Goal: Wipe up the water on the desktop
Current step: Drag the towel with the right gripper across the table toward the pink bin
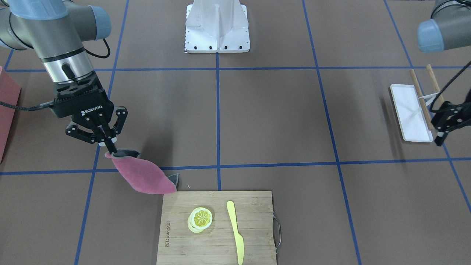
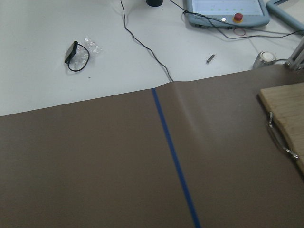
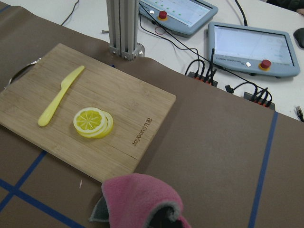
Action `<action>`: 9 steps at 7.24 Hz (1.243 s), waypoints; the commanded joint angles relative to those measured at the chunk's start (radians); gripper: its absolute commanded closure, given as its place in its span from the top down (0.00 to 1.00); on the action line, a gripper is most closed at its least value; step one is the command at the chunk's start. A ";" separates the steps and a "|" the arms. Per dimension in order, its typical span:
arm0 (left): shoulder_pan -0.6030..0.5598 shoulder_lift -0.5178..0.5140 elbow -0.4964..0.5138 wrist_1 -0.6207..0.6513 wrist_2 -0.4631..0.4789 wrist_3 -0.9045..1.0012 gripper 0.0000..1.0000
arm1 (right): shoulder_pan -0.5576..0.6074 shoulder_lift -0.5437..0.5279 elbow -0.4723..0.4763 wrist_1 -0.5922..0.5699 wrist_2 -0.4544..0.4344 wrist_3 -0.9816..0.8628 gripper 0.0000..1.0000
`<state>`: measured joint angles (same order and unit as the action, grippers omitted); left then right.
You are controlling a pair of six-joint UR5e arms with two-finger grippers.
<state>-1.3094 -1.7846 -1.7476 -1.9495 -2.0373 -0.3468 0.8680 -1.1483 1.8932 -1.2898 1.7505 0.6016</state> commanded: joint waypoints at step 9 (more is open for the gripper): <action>-0.337 0.152 0.272 0.373 -0.301 0.391 0.99 | -0.214 -0.138 0.148 -0.324 -0.016 0.319 0.00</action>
<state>-1.6457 -1.6377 -1.4742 -1.5763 -2.3286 0.0481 0.7733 -1.3101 2.0901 -1.6124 1.8441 0.8140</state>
